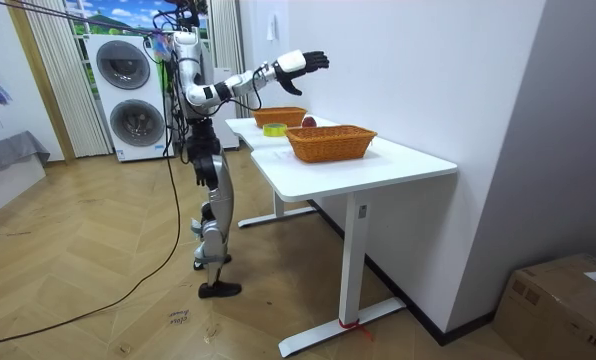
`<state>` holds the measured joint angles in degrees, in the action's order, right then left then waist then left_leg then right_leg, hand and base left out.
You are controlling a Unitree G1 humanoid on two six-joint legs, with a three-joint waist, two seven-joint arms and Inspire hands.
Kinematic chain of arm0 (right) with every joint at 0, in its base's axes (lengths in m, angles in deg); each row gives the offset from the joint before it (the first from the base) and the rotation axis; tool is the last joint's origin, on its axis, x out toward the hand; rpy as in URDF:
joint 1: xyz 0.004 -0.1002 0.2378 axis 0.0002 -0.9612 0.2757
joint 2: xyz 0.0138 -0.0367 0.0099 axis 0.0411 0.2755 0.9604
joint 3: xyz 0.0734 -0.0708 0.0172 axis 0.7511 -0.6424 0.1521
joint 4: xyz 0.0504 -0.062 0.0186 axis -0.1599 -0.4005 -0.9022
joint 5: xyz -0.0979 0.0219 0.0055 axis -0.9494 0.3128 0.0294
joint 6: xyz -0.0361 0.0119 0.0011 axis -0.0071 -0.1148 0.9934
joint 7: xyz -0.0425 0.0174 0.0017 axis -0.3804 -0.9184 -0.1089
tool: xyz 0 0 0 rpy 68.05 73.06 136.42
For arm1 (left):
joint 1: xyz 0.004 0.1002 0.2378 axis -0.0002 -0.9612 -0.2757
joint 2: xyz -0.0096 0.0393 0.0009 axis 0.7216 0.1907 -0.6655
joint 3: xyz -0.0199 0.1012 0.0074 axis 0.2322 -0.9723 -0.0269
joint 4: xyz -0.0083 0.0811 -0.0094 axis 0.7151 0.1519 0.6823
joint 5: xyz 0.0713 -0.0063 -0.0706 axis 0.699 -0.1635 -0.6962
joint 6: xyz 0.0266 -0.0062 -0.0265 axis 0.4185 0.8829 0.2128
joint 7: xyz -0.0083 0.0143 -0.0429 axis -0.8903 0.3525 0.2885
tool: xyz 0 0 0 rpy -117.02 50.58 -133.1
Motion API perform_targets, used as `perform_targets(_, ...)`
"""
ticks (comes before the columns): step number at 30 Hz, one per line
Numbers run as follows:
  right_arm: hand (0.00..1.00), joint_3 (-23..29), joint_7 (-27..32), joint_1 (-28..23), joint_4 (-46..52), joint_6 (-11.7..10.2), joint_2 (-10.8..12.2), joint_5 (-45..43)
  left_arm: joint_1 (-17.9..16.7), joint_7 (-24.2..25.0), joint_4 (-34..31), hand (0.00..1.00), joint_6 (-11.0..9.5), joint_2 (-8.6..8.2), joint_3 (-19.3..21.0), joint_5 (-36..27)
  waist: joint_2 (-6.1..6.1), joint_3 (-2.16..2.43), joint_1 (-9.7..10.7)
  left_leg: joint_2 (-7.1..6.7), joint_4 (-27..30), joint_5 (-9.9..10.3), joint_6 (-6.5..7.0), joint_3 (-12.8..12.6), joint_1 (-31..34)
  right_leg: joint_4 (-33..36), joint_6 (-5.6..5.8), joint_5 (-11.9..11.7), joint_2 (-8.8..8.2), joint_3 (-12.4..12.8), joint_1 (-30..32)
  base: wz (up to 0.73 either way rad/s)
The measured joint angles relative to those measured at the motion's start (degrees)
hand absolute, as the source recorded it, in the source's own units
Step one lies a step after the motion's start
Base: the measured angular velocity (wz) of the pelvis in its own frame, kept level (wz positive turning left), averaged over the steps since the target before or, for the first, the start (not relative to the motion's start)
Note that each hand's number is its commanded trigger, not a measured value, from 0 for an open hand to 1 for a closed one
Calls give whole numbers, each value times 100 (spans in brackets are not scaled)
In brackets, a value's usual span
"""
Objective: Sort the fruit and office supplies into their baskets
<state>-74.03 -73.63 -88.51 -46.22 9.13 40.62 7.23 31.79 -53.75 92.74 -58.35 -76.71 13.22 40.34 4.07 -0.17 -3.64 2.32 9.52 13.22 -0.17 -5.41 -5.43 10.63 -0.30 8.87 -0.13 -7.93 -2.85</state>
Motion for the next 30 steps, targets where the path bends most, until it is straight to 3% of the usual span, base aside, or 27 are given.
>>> perform_targets(9, 0, -371, -428, 160, -56, 250, 99, 503, -2, 164, -102, 0, 115, -12, -31, 146, -8, 18, -135, -5, 101, -2, 0, 116, 77, -3, 0, 0, -20, -147, -12, 6)
perform_targets(17, 0, -827, -675, 147, -498, 268, 281, 1026, -18, 76, -270, 0, 116, -33, -204, 30, 11, 24, -170, -46, 140, -9, 6, 310, 202, -10, 1, 1, -61, -318, -3, 12)
perform_targets(23, 0, -1185, -962, 141, -757, 360, 594, 1112, -146, 60, -445, 0, 123, -28, -275, 29, 36, 39, -274, -55, 140, -11, 10, 316, 203, -12, 1, 0, -66, -328, -6, 0)
perform_targets(30, 0, -1368, -1031, 140, -788, 381, 628, 1383, -179, 62, -442, 0, 141, -14, -379, 46, 70, 43, -336, -65, 141, -16, 15, 367, 252, -13, 1, 1, -72, -348, 20, 3)
